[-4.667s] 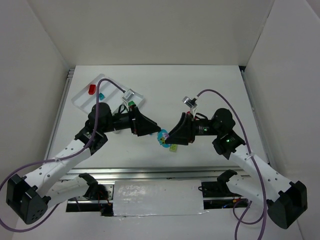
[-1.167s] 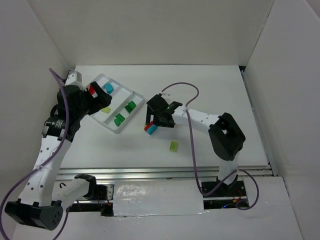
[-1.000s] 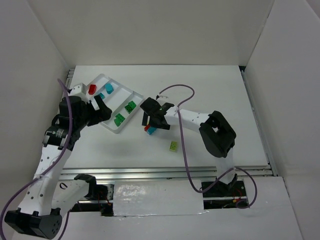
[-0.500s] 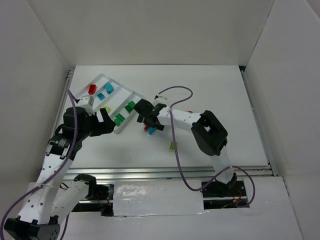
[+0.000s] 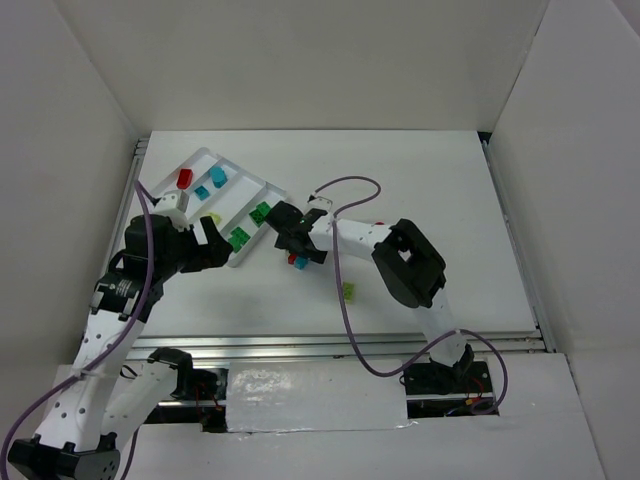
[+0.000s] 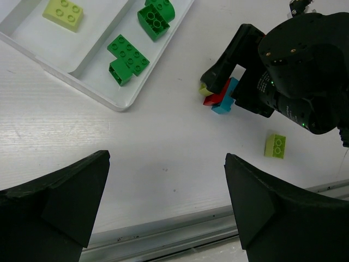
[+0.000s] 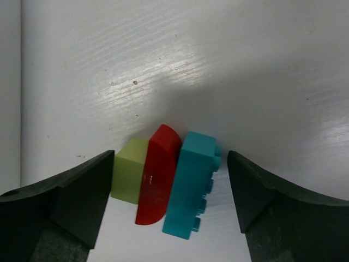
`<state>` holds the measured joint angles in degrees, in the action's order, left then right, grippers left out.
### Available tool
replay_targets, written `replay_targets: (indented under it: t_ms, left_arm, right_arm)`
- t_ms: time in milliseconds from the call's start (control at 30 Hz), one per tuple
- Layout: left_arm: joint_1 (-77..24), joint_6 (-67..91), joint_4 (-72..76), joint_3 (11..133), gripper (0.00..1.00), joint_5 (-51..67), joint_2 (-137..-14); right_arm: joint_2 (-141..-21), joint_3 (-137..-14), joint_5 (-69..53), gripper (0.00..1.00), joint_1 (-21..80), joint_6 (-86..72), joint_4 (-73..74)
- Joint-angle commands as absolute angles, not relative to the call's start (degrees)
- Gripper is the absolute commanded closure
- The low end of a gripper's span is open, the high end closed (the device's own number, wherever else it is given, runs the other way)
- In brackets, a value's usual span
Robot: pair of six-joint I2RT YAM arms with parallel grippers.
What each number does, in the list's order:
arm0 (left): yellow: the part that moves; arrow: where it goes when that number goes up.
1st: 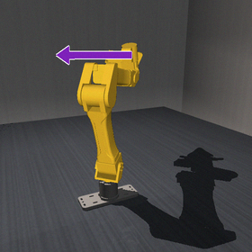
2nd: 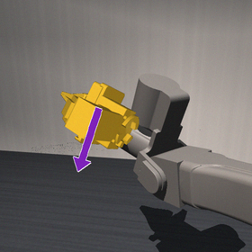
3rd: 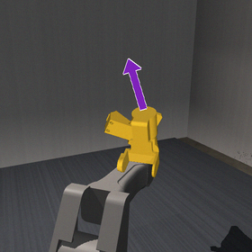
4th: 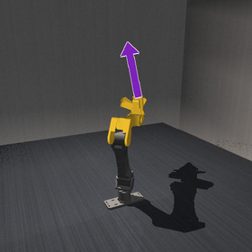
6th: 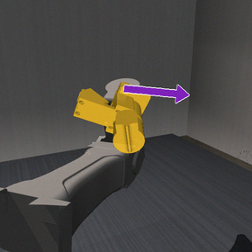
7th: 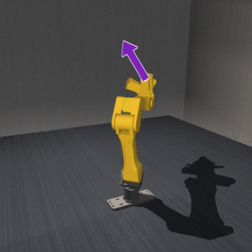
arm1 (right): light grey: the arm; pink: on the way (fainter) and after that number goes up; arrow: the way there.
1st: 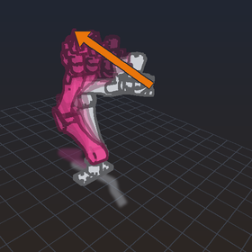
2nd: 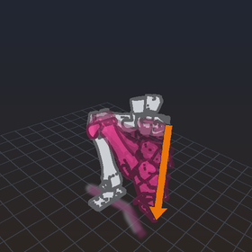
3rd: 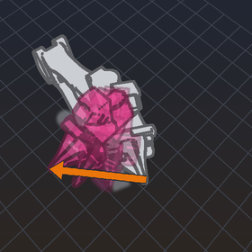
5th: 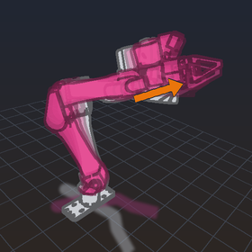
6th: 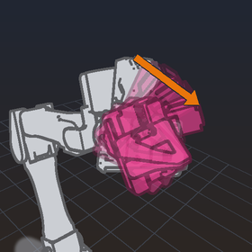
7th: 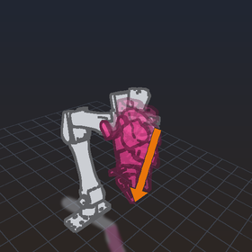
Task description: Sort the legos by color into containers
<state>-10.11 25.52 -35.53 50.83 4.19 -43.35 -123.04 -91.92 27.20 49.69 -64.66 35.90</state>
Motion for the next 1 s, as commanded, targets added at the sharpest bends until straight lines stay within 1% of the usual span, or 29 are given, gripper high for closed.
replay_targets:
  t_ms: [0, 33, 67, 133, 167, 200, 233, 267, 400, 433, 467, 533, 567, 633, 667, 733, 867, 967]
  left_arm:
    - [-10.3, 24.5, -33.5, 50.7, 0.0, 4.6, -42.7]
    - [-10.3, 24.6, -33.6, 50.7, 0.01, 4.5, -42.7]
    - [-10.3, 24.7, -33.7, 50.6, 0.0, 4.2, -42.5]
    - [-10.3, 25.1, -33.7, 50.6, 0.0, 3.4, -42.5]
    - [-10.3, 25.3, -33.8, 50.7, 0.01, 3.0, -42.5]
    - [-10.3, 25.6, -33.9, 50.7, 0.01, 2.8, -42.5]
    - [-10.3, 25.7, -33.9, 50.8, 0.0, 3.2, -42.7]
    - [-10.2, 25.6, -33.7, 50.8, 0.0, 3.9, -42.8]
    - [-10.3, 27.6, -33.6, 51.4, 0.01, 9.3, -44.5]
    - [-10.2, 28.4, -32.9, 51.2, 0.01, 14.9, -45.1]
    - [-10.2, 29.4, -31.8, 50.6, 0.0, 18.2, -45.4]
    - [-10.1, 34.8, -28.1, 48.5, 0.01, 23.4, -46.2]
    - [-10.2, 36.8, -26.5, 46.3, 0.0, 28.0, -46.3]
    - [-10.3, 45.1, -20.2, 40.8, 0.0, 33.7, -46.1]
    - [-10.4, 51.4, -13.3, 38.6, 0.0, 36.2, -45.9]
    - [-10.5, 58.4, -7.1, 33.4, 0.0, 41.5, -45.4]
    - [-11.4, 61.7, -3.9, 32.1, 0.0, 44.6, -44.3]
    - [-11.9, 65.0, -0.7, 31.2, 0.0, 47.6, -42.1]
  right_arm:
    - [-122.5, -90.1, 26.4, 0.13, 49.5, -65.3, 35.2]
    - [-121.9, -89.7, 26.3, 0.19, 49.6, -65.1, 34.5]
    - [-121.4, -89.0, 26.2, 0.34, 49.5, -64.9, 33.9]
    - [-118.9, -86.4, 25.8, 0.44, 49.6, -63.7, 31.1]
    - [-118.0, -85.5, 25.5, 0.55, 49.7, -63.0, 30.1]
    - [-117.0, -83.8, 25.1, 0.69, 49.7, -61.2, 28.8]
    - [-114.7, -82.7, 24.0, 0.92, 49.8, -59.9, 25.6]
    - [-113.6, -81.7, 23.4, 1.0, 50.1, -58.4, 23.9]
    - [-106.3, -75.0, 20.2, 1.0, 52.8, -43.1, 15.1]
    - [-102.8, -73.5, 18.6, 1.0, 53.6, -39.5, 10.8]
    - [-101.0, -71.9, 13.7, 1.0, 55.1, -32.0, 8.6]
    - [-94.4, -66.3, 9.5, 1.0, 56.8, -26.4, 3.0]
    - [-92.4, -64.4, 4.1, 1.0, 57.8, -21.8, 1.4]
    - [-86.9, -59.2, -1.9, 1.0, 58.5, -17.6, -2.2]
    - [-85.6, -57.4, -5.8, 1.0, 59.3, -16.4, -2.6]
    - [-82.8, -56.3, -8.0, 1.0, 61.1, -13.4, -2.5]
    - [-79.5, -55.0, -9.3, 1.0, 61.9, -12.4, -3.2]
    - [-79.1, -55.8, -8.6, 1.0, 62.1, -12.7, -2.6]
